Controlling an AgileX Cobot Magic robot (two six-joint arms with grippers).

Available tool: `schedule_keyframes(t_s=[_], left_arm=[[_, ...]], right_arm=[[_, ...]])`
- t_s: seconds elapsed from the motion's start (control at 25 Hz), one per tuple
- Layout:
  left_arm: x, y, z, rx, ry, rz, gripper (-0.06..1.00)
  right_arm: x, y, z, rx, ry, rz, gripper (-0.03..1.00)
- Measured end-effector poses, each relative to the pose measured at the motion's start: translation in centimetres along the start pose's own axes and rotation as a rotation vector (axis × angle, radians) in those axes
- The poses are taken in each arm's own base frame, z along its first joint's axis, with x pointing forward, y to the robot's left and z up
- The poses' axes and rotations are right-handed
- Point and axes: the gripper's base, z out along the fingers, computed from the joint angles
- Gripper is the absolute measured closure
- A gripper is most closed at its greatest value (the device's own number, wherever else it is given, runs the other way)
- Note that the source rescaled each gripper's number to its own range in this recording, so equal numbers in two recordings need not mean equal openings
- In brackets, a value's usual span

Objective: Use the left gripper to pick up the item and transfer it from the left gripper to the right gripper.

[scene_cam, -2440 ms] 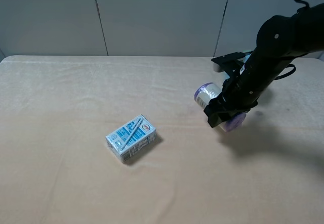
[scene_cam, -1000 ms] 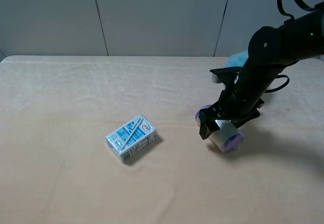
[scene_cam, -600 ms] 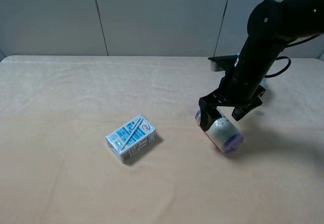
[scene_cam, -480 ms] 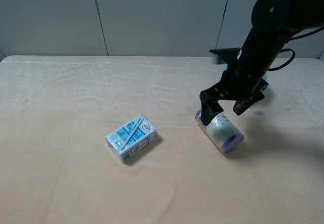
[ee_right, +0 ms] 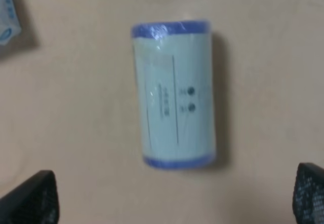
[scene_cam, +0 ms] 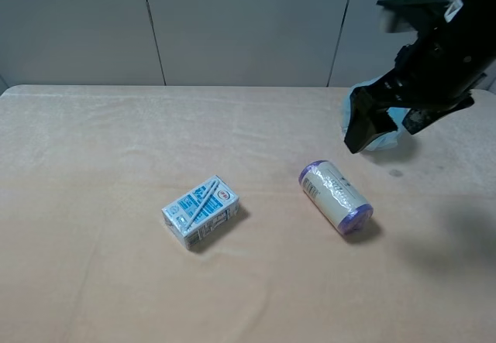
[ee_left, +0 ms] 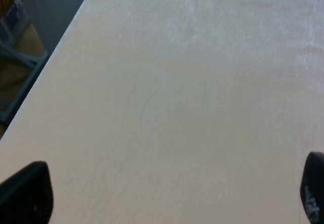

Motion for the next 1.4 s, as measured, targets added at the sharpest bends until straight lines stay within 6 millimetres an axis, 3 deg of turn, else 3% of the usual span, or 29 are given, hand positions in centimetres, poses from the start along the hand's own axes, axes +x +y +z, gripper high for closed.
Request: schedule_keyframes(t_s=[0.36,0.64,0.96,1.4], left_arm=[[0.0,0.0,0.0,0.0,0.0,0.0,0.0],[0.0,0.0,0.0,0.0,0.0,0.0,0.0],[0.0,0.0,0.0,0.0,0.0,0.0,0.0],[0.0,0.0,0.0,0.0,0.0,0.0,0.0]], right_arm=[[3.7,0.8,-6.4,0.008,-0.11,-0.003,-0.03],[6.6,1.3,-9.4,0.01,-0.217,-0.009,-0.03],[13.1,1.2,-7.8,0.02,-0.218,-0.002,-0.03],[19.6,0.7,-6.8,0.096,-0.467,-0.022,-0.03]])
